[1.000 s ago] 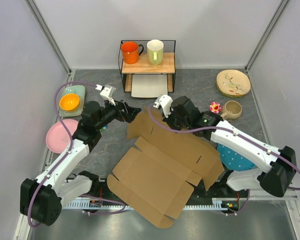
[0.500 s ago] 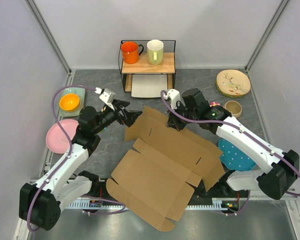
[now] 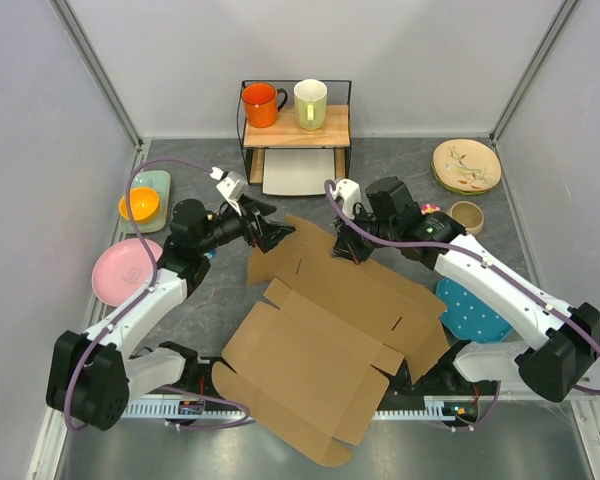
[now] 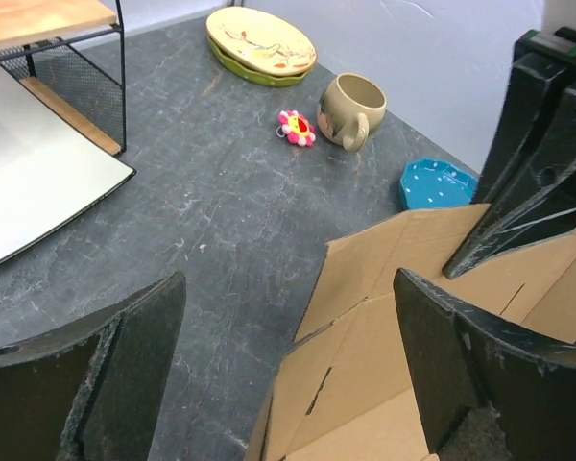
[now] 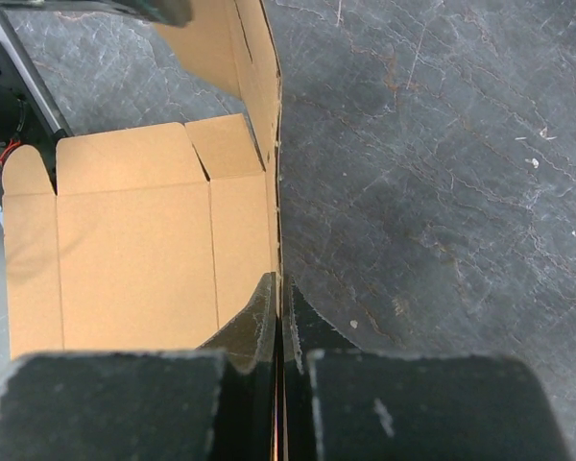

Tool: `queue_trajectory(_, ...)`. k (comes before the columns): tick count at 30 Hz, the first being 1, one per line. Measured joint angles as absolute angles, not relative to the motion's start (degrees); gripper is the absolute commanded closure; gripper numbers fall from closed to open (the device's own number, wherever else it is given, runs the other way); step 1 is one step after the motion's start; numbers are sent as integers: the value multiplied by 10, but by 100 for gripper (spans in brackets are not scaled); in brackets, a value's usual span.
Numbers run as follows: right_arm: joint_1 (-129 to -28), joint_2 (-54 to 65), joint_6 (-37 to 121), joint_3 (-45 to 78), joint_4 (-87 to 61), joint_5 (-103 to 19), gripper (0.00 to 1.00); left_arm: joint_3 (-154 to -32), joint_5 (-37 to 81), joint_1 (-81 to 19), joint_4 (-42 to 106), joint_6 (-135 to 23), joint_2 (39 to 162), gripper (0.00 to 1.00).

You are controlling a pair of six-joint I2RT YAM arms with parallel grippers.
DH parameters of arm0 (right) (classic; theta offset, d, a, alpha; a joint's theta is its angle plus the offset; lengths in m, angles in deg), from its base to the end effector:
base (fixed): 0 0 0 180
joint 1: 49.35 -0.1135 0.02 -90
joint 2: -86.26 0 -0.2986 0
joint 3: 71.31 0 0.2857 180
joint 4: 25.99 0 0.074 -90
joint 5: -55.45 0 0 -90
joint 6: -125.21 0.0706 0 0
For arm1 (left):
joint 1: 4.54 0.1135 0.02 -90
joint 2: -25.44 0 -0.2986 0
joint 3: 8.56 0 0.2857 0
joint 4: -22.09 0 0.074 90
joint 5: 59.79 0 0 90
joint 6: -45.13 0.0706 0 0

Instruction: Fold the paper box

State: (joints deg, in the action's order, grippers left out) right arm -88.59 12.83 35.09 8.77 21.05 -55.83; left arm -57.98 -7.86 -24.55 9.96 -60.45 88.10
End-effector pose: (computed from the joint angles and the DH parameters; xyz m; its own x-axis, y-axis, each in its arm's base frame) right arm 0.2356 0.2255 0.3422 -0.5002 -0.4110 -0.7621 -0.8046 0.5460 0.2336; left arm 0.2581 -0.1403 0.3108 -0.2455 -0.1356 -0.9599 0.8126 0.5111 -0.2800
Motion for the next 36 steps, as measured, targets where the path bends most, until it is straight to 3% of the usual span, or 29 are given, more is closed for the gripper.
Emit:
queue_trajectory(6,-886,129,352,88,213,-559,100,-583,-94,-256,80,-620,912,17)
queue_trajectory(9,-886,129,353,89,214,-559,100,-583,-105,-268,71,-623,912,31)
queue_trajectory(10,-886,129,353,91,214,-559,100,-583,-107,-270,69,-624,911,40)
queue_trajectory(16,-886,123,355,95,214,-548,100,-583,-113,-291,66,-636,900,55)
queue_trajectory(24,-886,118,359,95,212,-497,100,-579,-93,-345,67,-640,860,66)
queue_trajectory(36,-895,112,365,95,203,-457,100,-554,-26,-392,75,-640,865,66)
